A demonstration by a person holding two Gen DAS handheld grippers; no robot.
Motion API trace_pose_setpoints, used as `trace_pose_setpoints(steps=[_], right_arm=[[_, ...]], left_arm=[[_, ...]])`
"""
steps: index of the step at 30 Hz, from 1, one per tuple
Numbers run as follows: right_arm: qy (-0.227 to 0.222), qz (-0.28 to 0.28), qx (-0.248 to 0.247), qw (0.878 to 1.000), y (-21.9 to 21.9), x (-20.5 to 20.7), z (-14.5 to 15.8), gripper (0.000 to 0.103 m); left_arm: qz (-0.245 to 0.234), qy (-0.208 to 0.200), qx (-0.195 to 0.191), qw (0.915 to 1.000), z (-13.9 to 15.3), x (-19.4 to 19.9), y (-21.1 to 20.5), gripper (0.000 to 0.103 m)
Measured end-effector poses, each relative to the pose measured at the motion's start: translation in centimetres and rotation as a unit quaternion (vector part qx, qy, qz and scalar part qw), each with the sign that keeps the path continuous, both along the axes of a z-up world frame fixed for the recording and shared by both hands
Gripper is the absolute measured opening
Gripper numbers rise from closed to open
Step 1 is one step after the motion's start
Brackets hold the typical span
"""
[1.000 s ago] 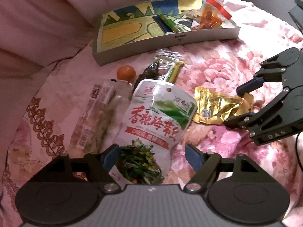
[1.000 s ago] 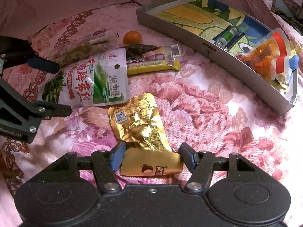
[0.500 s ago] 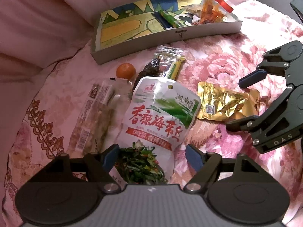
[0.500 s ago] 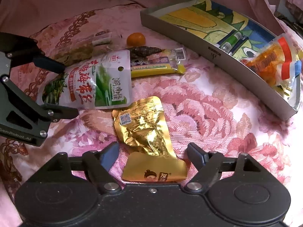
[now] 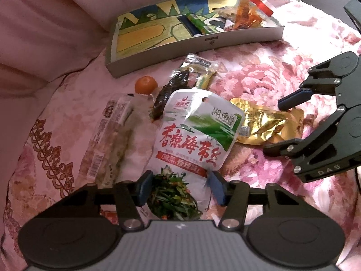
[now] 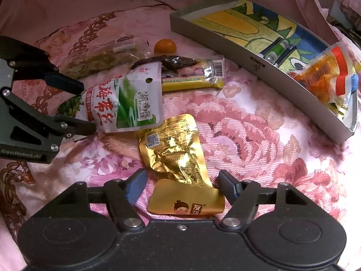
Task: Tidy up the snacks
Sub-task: 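Grasp the gold foil packet with the right tool while the left tool grasps the white seaweed pouch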
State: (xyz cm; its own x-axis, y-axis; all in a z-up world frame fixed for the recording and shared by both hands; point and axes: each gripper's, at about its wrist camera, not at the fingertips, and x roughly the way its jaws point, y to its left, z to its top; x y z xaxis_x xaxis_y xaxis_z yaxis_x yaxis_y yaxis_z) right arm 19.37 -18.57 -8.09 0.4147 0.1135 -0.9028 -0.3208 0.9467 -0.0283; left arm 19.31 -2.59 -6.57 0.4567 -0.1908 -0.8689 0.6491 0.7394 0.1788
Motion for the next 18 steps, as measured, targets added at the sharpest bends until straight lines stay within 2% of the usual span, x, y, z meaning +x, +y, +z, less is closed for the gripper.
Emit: trace_pose_setpoints(steps=[4, 7, 10, 18], right_arm=[[-0.002, 0.002, 0.001, 1.000, 0.1, -0.1, 0.0, 0.062], [-0.003, 0.003, 0.001, 1.000, 0.1, -0.1, 0.0, 0.061], [-0.007, 0.001, 0.006, 1.000, 0.2, -0.2, 0.2, 0.051], [-0.010, -0.003, 0.006, 1.000, 0.3, -0.3, 0.2, 0.051]], left_arm=[[-0.004, -0.001, -0.009, 0.9999, 0.3, -0.2, 0.0, 0.057], [0.002, -0.002, -0.020, 0.9998, 0.6, -0.1, 0.2, 0.056], [0.008, -0.002, -0.026, 0.9996, 0.7, 0.0, 0.4, 0.055], [0.010, -0.009, -0.035, 0.9993, 1.1, -0.2, 0.5, 0.053]])
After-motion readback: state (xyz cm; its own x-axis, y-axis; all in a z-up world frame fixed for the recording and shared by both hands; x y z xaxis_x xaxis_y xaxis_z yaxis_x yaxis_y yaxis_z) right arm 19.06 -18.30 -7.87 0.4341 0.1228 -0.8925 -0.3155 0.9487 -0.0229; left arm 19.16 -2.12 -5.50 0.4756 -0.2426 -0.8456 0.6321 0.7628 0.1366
